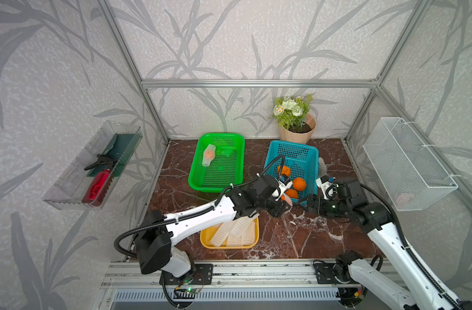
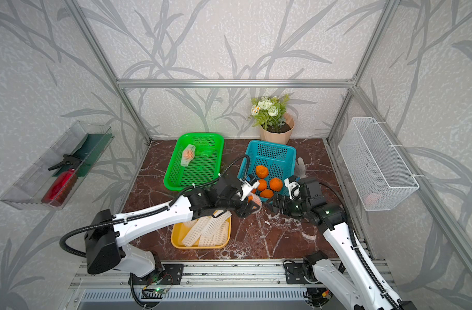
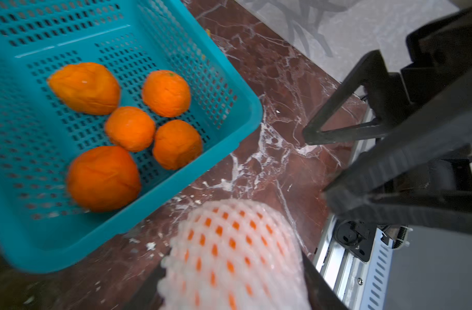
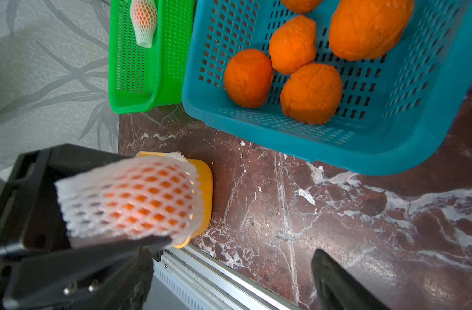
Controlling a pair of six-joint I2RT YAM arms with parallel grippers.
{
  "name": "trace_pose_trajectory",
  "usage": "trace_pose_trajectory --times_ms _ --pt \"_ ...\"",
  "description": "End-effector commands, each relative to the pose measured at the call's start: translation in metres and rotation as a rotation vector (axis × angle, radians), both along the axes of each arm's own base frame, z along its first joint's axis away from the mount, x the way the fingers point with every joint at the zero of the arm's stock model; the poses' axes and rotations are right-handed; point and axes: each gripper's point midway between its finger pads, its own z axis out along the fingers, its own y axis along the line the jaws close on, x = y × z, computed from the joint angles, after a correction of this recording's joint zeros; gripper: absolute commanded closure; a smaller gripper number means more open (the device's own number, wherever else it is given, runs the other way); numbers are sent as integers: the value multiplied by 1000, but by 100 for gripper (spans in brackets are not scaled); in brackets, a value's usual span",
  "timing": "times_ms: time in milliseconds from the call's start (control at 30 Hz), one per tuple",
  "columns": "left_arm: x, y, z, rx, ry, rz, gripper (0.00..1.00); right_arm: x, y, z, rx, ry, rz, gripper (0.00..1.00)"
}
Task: Remove foam nets from oranges
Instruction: Place the orange at the center of the board.
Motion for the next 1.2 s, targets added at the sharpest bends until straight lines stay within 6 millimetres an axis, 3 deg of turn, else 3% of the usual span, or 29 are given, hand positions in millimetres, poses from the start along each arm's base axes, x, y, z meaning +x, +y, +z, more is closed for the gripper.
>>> trace_pose_trajectory --times_ms 0,167,300,500,700,1167 --pt "0 -31 -9 -56 -39 -10 63 -12 0 -8 32 55 -15 9" --pt "-6 -58 -55 -24 27 -52 63 -23 -5 -31 11 105 -26 12" --pt "-8 -63 -80 -7 46 -58 62 -31 -8 -48 -5 142 -30 14" --pt "-14 -66 -99 -17 82 -75 39 -34 -8 -69 0 194 -53 16" --pt "-26 -66 -95 -67 137 -98 29 -29 -3 -86 22 223 -59 19" --pt "-38 -64 -87 -105 194 -123 24 -20 1 -102 38 234 -70 23"
